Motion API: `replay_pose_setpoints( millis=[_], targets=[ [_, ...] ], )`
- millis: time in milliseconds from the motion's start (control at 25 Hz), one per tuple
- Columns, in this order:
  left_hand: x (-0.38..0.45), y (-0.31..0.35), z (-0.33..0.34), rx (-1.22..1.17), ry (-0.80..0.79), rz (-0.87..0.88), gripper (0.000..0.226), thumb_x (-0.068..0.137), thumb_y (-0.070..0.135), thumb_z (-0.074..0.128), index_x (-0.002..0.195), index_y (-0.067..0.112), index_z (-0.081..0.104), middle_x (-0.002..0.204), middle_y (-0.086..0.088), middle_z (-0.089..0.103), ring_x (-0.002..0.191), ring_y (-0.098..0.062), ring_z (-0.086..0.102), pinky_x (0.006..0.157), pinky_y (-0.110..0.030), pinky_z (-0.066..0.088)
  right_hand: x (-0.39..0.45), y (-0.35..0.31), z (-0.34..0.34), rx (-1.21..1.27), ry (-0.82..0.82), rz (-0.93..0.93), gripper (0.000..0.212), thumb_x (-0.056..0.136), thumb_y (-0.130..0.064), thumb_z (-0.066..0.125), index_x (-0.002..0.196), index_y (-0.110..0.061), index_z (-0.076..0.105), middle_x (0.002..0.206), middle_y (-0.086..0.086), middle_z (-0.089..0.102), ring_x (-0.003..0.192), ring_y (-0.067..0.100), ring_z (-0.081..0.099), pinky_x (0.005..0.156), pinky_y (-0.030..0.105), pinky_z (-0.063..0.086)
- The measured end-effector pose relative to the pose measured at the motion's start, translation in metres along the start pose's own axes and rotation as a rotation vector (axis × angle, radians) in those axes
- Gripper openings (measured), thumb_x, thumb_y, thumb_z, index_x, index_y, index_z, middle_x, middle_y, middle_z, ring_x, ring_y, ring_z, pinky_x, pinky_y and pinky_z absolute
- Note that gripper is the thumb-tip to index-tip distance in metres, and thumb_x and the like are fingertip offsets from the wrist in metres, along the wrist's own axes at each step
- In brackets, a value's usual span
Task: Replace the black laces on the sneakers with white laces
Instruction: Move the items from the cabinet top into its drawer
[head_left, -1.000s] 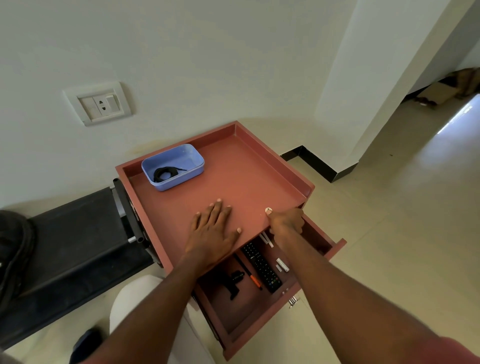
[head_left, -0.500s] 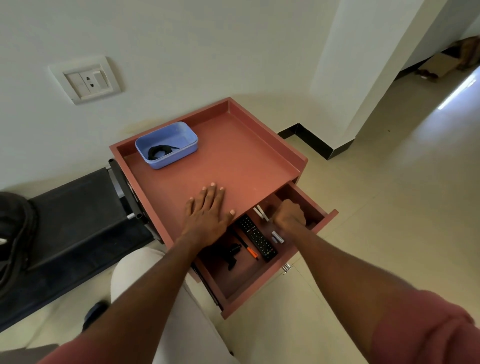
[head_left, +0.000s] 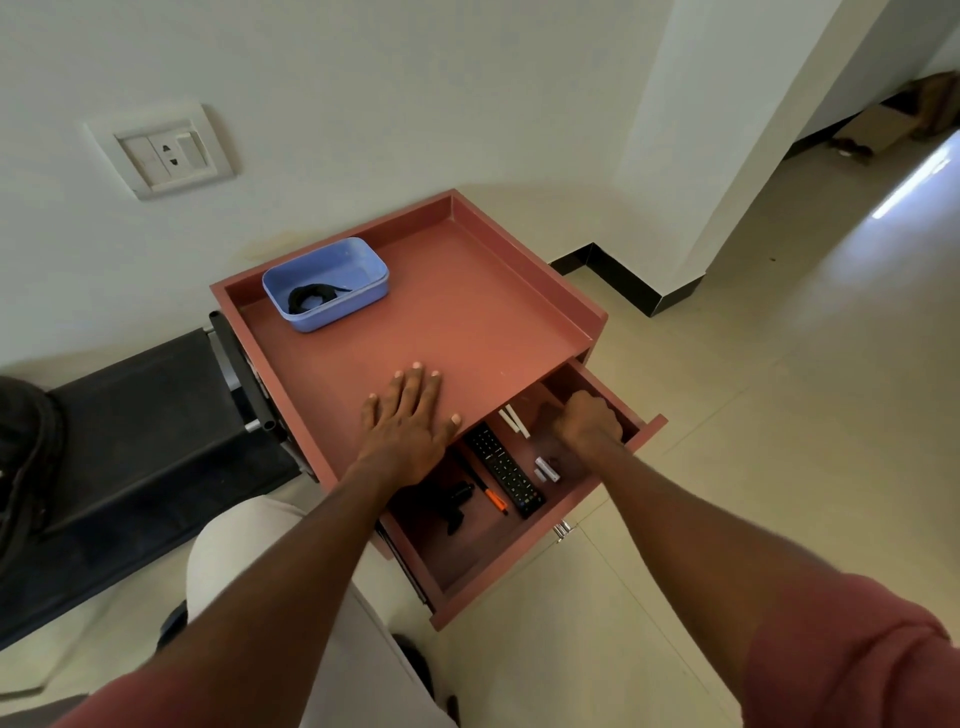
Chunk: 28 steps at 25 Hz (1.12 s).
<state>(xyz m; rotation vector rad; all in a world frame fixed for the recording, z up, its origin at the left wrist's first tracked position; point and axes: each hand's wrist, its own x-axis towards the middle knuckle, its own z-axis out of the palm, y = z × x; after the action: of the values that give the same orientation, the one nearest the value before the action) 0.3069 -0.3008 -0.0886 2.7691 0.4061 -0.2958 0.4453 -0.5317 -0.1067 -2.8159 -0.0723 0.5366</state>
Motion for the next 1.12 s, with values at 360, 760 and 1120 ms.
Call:
replay_pose_setpoints(
  millis=[360, 760, 1120],
  targets=[
    [-0.066, 0.049, 0.004, 0.000, -0.162, -0.004, 0.144, 0.064, 0.103, 0.041, 0.162, 0.020, -0.023, 0.167, -0.021, -0.028, 0.155, -0.042, -0.023, 0.125, -0.065, -0.001, -0.067, 0.021, -0.041, -0.429, -0.200, -0.781, 0.141, 0.065, -0.067, 0.088, 0.167, -0.030, -0.003, 0.175, -0.003, -0.009, 0.161, 0.027, -0.003, 0.123, 0.060, 0.017],
    [-0.089, 0.052, 0.010, 0.237, -0.218, 0.092, 0.164, 0.054, 0.099, 0.063, 0.156, 0.015, -0.034, 0.161, -0.027, -0.037, 0.153, -0.047, -0.025, 0.124, -0.067, 0.002, -0.080, -0.009, -0.030, -0.517, -0.045, -0.814, 0.138, 0.074, -0.043, 0.091, 0.166, -0.024, -0.009, 0.175, 0.001, -0.015, 0.161, 0.025, -0.012, 0.127, 0.064, 0.010],
    [-0.083, 0.016, 0.015, 0.372, 0.051, -0.075, 0.112, 0.094, 0.057, 0.062, 0.162, 0.009, -0.012, 0.167, -0.031, -0.012, 0.157, -0.047, 0.000, 0.126, -0.052, 0.017, -0.067, -0.054, -0.010, -0.479, 0.060, -0.830, 0.087, 0.090, -0.040, 0.079, 0.159, -0.012, 0.034, 0.171, 0.008, 0.027, 0.157, 0.028, 0.025, 0.128, 0.045, 0.021]
  ],
)
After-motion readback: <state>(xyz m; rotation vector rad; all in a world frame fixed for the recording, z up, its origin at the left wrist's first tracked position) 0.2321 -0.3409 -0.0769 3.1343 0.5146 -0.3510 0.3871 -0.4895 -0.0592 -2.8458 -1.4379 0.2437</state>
